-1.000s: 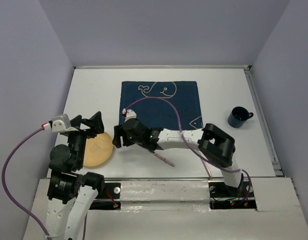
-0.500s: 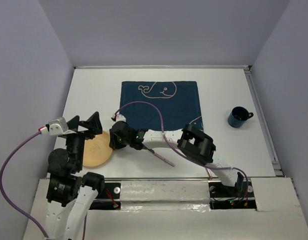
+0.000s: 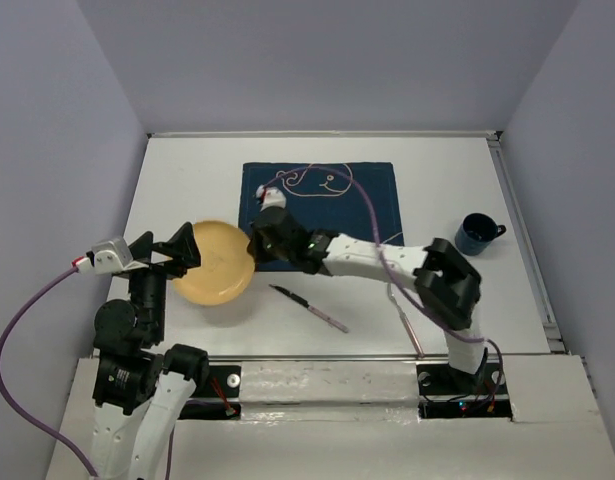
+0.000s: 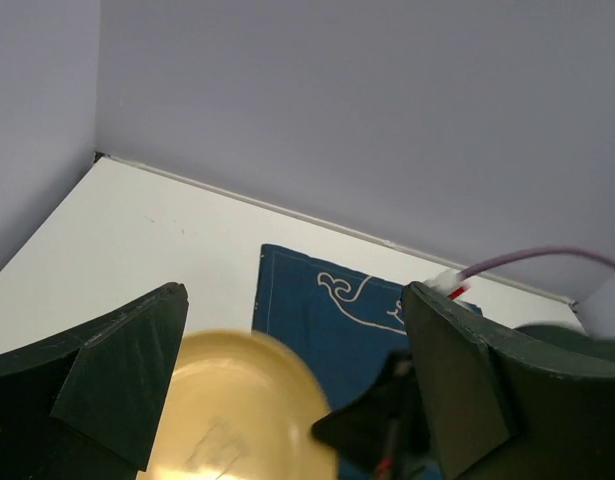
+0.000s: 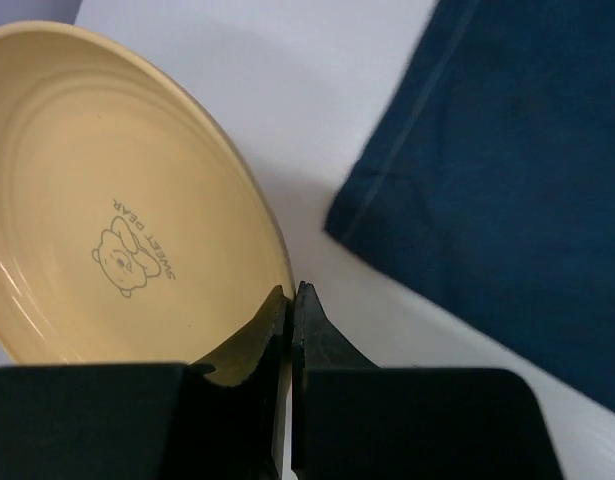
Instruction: Set the dinner table for one person
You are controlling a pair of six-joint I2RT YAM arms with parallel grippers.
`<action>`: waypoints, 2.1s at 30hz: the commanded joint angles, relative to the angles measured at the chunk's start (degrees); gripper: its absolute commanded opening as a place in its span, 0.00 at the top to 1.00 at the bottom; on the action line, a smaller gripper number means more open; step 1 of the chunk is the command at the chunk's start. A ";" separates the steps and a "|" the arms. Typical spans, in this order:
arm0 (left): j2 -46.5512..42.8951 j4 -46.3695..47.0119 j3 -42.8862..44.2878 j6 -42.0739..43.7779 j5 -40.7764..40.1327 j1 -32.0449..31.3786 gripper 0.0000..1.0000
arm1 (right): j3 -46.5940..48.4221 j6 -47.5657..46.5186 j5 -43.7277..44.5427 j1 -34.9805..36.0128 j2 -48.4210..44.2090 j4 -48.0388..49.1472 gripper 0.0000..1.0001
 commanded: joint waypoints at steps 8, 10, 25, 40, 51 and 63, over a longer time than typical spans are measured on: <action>0.38 3.26 -0.44 0.81 1.86 0.24 0.01 | -13.30 -3.73 -4.46 -27.19 -17.67 -0.85 1.00; 0.90 3.09 -0.44 0.81 2.30 0.06 0.01 | -15.06 -3.38 -5.69 -30.61 -17.58 -0.86 1.00; 1.61 2.56 -0.35 0.72 3.88 -0.11 0.01 | -17.26 -3.20 -11.94 -37.49 -11.96 -1.03 1.00; 0.73 2.74 -0.44 0.55 4.41 -0.55 0.01 | -13.83 -5.31 -15.98 -38.11 -7.82 -2.17 0.71; 0.29 2.65 -0.44 0.55 5.11 -5.72 0.01 | -17.51 -9.70 -5.47 -39.16 -22.65 -7.44 0.35; 1.08 2.21 -0.09 1.51 3.19 -17.69 0.01 | -37.91 -9.96 11.35 -58.31 -54.23 -20.37 0.41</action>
